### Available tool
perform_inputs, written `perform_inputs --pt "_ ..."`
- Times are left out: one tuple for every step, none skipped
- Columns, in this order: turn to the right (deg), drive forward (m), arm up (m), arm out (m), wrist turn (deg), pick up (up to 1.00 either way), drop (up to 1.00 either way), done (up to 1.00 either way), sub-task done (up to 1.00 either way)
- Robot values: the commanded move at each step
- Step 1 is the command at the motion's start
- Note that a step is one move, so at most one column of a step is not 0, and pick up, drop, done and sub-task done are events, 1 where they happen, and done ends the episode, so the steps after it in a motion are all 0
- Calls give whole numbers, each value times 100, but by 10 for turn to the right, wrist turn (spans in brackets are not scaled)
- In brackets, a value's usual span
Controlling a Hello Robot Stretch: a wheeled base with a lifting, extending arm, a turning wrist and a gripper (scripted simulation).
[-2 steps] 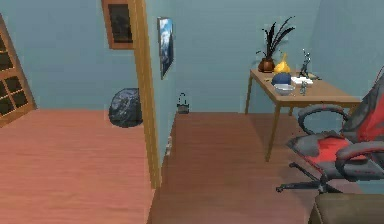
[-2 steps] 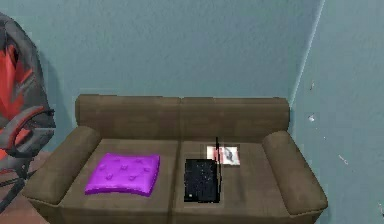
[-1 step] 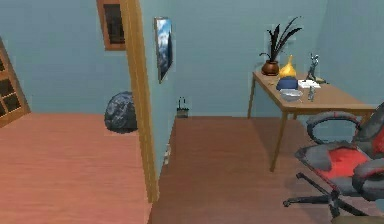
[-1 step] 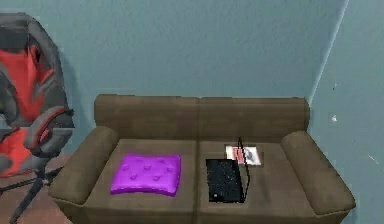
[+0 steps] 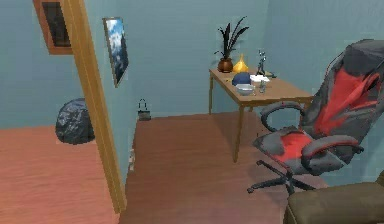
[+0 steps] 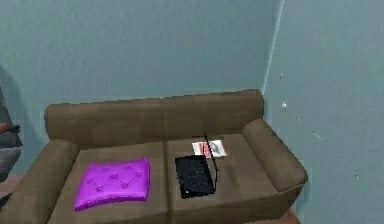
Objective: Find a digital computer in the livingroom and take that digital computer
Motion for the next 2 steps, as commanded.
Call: perform_inputs --pt "0 0 46 0 0 0 0 0 0" --pt "0 0 0 46 0 0 0 0 0"
